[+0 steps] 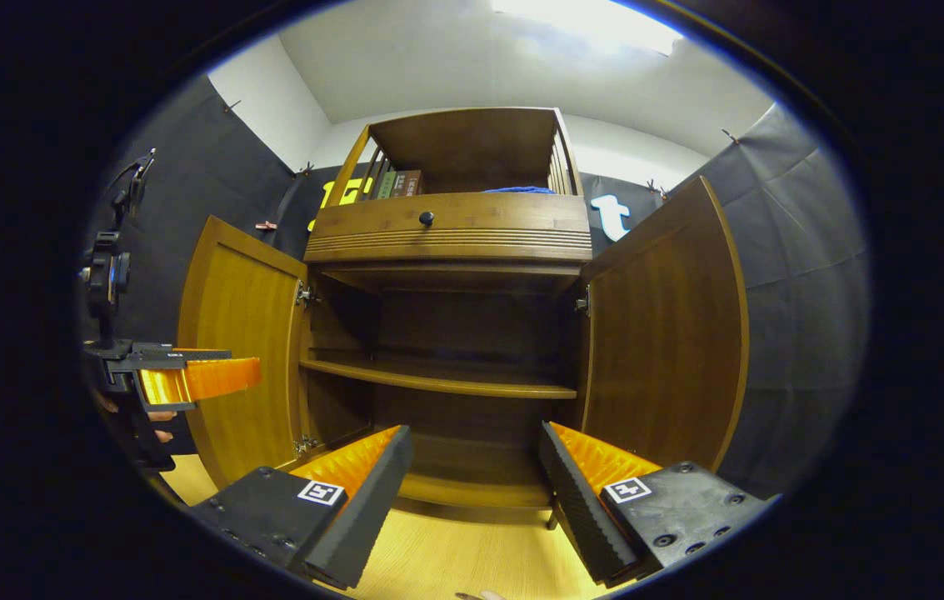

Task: Open the right door of the double-door shoe cabinet with the right hand, and open the left door with the left hand.

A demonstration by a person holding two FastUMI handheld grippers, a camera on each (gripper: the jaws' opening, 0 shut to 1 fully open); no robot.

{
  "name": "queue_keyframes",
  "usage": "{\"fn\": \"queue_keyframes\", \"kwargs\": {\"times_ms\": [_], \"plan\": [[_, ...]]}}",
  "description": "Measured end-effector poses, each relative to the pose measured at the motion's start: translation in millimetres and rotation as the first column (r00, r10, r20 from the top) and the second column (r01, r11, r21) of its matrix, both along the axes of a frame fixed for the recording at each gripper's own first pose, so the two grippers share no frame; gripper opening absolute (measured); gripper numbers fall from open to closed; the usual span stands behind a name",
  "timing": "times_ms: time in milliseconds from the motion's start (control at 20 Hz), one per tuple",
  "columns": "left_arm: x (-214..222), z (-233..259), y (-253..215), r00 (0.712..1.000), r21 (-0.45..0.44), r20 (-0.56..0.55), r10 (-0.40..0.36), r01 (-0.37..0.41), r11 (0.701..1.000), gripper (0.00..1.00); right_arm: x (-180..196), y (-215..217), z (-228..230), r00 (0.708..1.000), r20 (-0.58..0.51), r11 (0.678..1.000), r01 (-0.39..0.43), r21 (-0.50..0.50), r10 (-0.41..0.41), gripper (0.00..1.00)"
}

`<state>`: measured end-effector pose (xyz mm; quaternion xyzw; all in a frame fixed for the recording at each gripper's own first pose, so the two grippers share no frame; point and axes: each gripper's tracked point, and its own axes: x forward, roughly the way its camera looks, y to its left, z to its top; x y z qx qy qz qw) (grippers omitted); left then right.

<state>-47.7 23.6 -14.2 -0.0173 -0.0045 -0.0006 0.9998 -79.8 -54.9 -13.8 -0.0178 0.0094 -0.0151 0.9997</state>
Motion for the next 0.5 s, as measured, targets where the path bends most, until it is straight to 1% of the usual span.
{"fn": "queue_keyframes", "kwargs": {"times_ms": [50,150,500], "plan": [[-0.6,-1.0,1.3,1.0,0.0,-0.001,0.003,-0.003,1.0,0.94,-0.7,0.9,0.4,1.0,0.002,1.0,-0.003,0.002,0.003,0.97],[-0.1,-1.1,0.8,1.0,-0.002,-0.004,0.005,-0.005,1.0,0.96,-0.1,2.1,2.8,1.0,0.006,1.0,-0.006,0.003,0.006,0.97],[0.6,-3.1,1.7,1.0,-0.012,-0.011,0.014,-0.014,1.0,0.95,0.8,10.1,7.0,0.999,0.014,1.0,-0.029,-0.011,0.029,0.97]]}}
